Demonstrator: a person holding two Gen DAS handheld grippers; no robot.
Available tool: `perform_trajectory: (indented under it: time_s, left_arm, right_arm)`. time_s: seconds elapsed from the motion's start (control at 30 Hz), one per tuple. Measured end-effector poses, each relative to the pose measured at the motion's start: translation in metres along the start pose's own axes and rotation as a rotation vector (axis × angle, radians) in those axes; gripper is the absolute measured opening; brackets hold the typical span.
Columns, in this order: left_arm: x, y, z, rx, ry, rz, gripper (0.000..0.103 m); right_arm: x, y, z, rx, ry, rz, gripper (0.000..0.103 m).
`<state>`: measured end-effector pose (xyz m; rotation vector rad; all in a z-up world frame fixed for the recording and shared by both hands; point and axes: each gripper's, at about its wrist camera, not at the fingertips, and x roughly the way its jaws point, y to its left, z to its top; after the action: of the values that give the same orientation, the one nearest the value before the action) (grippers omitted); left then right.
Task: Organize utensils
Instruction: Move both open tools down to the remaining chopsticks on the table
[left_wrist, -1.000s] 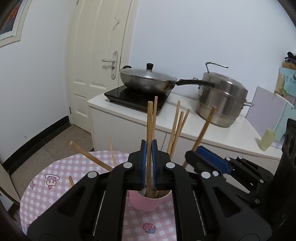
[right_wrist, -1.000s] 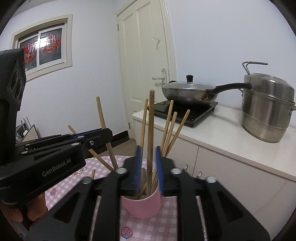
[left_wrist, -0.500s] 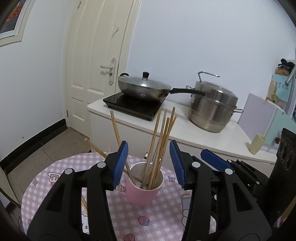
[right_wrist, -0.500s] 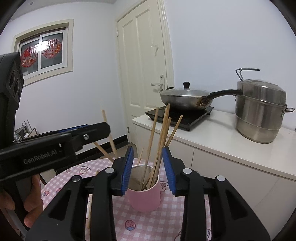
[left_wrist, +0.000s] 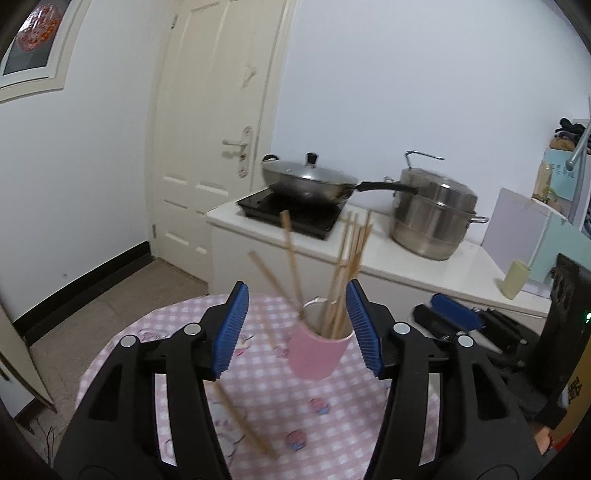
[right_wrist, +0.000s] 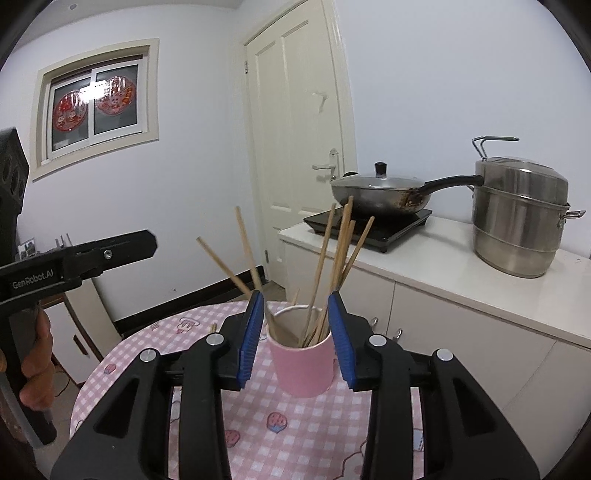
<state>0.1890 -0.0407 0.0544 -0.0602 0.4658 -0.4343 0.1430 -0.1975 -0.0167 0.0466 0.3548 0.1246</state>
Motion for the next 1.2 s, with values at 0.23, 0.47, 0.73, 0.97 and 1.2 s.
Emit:
perform_trajectory:
  time_s: [0.23, 0.47, 0.73, 0.97, 1.2]
  left_arm:
    - [0.003, 0.046, -0.025, -0.058, 0.060, 0.069, 0.055]
    - [0.043, 0.089, -0.075, -0.163, 0.271, 0.100, 0.055]
    - [0.056, 0.116, -0.121, -0.234, 0.386, 0.147, 0.055]
    - [0.055, 0.125, -0.135, -0.247, 0.408, 0.168, 0.058]
    - [0.072, 0.126, -0.140, -0.251, 0.445, 0.172, 0.059]
  right_arm:
    - [0.007, 0.019, -0.019, -0.030, 0.041, 0.039, 0.034]
    - [0.039, 0.040, -0.053, -0.058, 0.162, 0.102, 0.034]
    - [0.082, 0.076, -0.111, -0.163, 0.393, 0.220, 0.034]
    - [0.103, 0.096, -0.128, -0.229, 0.502, 0.232, 0.034]
    - [0.120, 0.090, -0.131, -0.252, 0.550, 0.198, 0.022]
